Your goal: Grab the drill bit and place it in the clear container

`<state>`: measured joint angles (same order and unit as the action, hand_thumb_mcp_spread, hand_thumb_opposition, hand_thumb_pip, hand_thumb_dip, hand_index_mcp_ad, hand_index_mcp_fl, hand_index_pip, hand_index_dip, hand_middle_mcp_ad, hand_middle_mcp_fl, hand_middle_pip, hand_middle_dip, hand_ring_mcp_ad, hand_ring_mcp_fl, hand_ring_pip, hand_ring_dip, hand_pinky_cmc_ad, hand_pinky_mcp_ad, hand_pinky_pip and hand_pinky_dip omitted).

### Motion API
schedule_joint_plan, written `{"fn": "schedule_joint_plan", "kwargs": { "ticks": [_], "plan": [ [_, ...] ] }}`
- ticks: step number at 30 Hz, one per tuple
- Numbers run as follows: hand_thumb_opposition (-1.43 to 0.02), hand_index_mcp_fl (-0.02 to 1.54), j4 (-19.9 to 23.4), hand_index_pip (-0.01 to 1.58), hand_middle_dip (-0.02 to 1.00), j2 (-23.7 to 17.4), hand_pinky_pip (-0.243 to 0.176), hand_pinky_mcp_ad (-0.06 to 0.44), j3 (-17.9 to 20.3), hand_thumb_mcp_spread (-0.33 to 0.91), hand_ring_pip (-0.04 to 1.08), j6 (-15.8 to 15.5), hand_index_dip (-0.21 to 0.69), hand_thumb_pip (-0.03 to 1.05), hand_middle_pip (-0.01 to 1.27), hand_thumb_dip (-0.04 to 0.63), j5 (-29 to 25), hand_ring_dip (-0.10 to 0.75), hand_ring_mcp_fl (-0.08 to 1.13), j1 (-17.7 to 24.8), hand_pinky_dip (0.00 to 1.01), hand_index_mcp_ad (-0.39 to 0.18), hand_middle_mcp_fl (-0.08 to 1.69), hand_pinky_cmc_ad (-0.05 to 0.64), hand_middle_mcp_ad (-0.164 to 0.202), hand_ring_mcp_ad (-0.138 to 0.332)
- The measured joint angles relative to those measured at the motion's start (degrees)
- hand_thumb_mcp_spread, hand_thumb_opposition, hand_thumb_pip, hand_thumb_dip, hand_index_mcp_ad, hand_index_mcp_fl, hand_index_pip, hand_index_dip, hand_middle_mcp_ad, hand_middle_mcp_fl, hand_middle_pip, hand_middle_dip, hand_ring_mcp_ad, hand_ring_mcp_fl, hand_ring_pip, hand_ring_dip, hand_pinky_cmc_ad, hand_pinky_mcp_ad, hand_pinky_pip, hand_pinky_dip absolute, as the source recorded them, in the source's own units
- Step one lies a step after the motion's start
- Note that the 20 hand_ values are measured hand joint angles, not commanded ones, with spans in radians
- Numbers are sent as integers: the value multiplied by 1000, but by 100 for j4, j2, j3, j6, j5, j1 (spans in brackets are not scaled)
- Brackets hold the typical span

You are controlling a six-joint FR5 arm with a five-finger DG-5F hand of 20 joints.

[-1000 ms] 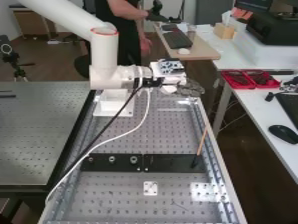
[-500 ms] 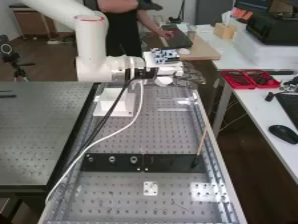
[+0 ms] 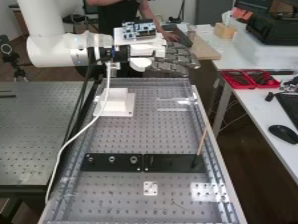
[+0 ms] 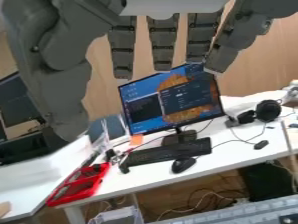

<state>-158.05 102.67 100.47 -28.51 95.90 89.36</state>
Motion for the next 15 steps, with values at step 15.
{"fn": "schedule_joint_plan", "kwargs": {
  "ticks": [15],
  "plan": [
    [-730,269,-571,103,194,-638,-79,129,122,347,87,-427,284,607,126,218,-317,61,-5,-156,429,-126,51,314,93,166]
  ]
}}
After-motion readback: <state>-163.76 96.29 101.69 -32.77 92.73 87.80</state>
